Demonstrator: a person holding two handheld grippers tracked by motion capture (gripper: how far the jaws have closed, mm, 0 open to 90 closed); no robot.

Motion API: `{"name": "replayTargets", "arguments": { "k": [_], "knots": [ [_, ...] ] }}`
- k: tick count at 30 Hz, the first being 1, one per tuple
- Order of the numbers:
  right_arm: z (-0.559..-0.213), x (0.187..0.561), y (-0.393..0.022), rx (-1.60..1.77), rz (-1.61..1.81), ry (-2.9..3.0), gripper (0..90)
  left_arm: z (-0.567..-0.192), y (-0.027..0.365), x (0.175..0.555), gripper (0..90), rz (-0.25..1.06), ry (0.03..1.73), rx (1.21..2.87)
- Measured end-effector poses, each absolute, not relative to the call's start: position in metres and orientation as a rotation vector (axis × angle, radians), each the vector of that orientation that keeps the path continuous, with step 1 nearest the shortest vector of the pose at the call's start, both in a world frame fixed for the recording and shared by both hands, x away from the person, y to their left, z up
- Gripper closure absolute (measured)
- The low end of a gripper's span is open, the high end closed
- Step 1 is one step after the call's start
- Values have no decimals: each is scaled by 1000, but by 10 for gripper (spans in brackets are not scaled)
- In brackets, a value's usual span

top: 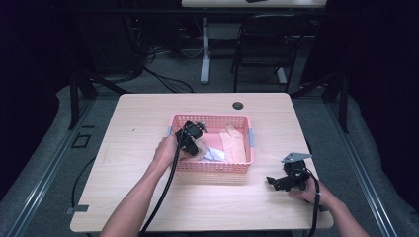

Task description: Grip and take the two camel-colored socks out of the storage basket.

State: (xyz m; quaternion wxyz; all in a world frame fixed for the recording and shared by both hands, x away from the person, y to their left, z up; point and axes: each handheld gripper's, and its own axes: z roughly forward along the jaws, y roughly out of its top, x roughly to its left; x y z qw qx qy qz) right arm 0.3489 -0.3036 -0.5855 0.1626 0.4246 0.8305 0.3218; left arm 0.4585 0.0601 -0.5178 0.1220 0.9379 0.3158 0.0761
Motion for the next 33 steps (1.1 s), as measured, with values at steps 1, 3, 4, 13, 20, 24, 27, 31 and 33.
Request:
{"name": "replayTargets", "arguments": {
  "k": [1,3,4,13,20,24,27,31,33],
  "knots": [
    [-585,349,-304,1211,918,2369,0,-517,60,458,759,219,913,2739],
    [-585,349,-304,1211,918,2369,0,-516,60,457,795,226,907,2736],
    [-585,349,-304,1211,918,2369,0,-515,60,457,800,229,909,2728],
    [-585,349,-304,1212,918,2369,0,-497,67,453,803,230,899,2667],
    [-585,349,-304,1212,917,2369,0,-483,70,452,809,226,894,2619],
    [-586,349,-304,1211,918,2369,0,-473,73,453,810,203,893,2599],
    [-585,349,-304,1211,918,2369,0,-465,76,454,811,177,892,2573],
    [-585,349,-304,1211,918,2369,0,-456,79,454,810,171,885,2576],
    [-585,349,-304,1211,918,2369,0,-453,81,454,810,165,885,2575]
  ]
}}
